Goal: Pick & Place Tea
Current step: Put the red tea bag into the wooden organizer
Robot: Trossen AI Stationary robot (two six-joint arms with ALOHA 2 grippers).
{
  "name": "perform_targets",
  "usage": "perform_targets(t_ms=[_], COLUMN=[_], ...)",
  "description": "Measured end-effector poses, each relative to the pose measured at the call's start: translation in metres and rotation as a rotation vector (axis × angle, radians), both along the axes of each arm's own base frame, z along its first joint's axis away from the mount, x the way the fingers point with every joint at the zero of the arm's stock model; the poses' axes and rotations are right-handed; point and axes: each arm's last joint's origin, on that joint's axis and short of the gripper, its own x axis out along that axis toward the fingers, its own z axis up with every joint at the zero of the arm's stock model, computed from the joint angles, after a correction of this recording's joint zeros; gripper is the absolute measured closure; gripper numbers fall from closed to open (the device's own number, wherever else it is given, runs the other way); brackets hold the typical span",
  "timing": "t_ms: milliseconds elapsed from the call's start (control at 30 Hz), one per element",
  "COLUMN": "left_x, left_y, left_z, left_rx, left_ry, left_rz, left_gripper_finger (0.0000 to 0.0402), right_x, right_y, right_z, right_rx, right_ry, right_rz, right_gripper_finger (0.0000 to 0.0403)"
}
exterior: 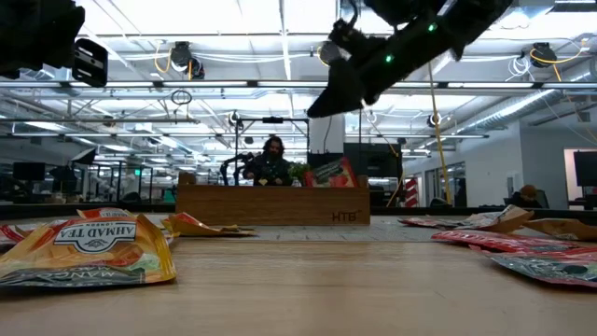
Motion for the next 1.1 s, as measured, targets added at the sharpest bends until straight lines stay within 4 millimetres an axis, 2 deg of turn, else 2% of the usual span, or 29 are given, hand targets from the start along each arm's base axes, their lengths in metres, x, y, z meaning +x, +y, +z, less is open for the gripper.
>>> perform_targets(t_ms=[100,233,300,533,667,933,1100], left_x=[0.0,0.0,0.0,0.0,0.0,0.0,0.0], left_y=[0.0,0.0,0.0,0.0,0.0,0.0,0.0], left_z=[0.0,0.0,0.0,0.0,0.0,0.0,0.0], left_rx=[0.0,0.0,0.0,0.0,-0.001,-0.001,0.0], left_ry=[0.0,0.0,0.0,0.0,-0.003,-0.001,0.0], left_rz=[0.0,0.0,0.0,0.0,0.0,0.0,0.0], left_gripper_finger=[0.0366,0.0366,0.0366,0.0366,0.0366,0.0366,0.0366], right_x=[-0.007,-0.009,-0.008,-0.011,-0.008,0.002,0.005], right_y=[-0.007,-0.018,-0.02,-0.021,-0.02,-0.02,-0.018], right_z=[0.009,0.019,0.019,0.009,0.005,-0.018,-0.021], right_rx=[0.04,0.225,0.28,0.385,0.408,0.463,0.475], right_ry=[0.108,0.245,0.259,0.321,0.316,0.377,0.383], right_rz=[-0.002,-0.006,0.007,0.012,0.02,0.043,0.063], right_gripper_finger=[0.0239,0.0239,0.0238,0.0238,0.0238,0.0238,0.0241])
